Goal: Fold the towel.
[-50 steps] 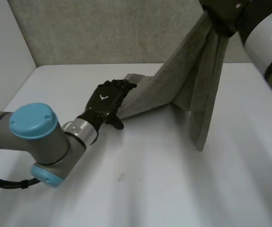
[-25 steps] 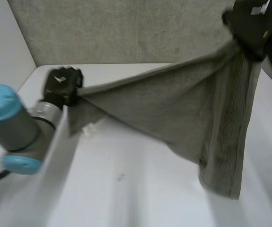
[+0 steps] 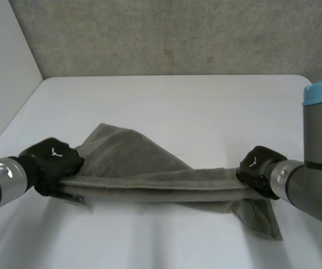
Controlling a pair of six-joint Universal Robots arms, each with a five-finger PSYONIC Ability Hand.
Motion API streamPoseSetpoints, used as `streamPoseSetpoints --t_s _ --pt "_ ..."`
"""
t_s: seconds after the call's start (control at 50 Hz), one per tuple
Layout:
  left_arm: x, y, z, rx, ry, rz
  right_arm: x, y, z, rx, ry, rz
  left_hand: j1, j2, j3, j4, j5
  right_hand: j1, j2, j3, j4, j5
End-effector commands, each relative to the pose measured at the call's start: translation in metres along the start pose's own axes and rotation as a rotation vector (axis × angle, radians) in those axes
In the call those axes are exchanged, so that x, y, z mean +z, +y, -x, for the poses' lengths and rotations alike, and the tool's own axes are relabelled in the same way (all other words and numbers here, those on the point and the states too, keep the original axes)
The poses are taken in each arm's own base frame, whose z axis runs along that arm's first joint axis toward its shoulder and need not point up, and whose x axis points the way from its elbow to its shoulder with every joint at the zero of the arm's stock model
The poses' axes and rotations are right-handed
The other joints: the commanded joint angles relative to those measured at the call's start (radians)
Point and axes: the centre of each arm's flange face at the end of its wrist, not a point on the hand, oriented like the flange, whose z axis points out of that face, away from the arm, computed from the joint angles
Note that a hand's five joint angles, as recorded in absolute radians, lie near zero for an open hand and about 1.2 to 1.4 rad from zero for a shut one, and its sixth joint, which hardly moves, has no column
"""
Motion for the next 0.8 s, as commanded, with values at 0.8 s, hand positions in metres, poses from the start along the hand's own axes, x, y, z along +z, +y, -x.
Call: streamPoseSetpoints --t_s 0.8 --pt "0.121 -0.003 0.008 -0.064 -0.274 -0.485 0.062 -0.026 -0.035 0.222 0.41 -0.466 0.227 0.179 0.181 0.18 0.191 0.438 0.219 0.207 0.201 0.238"
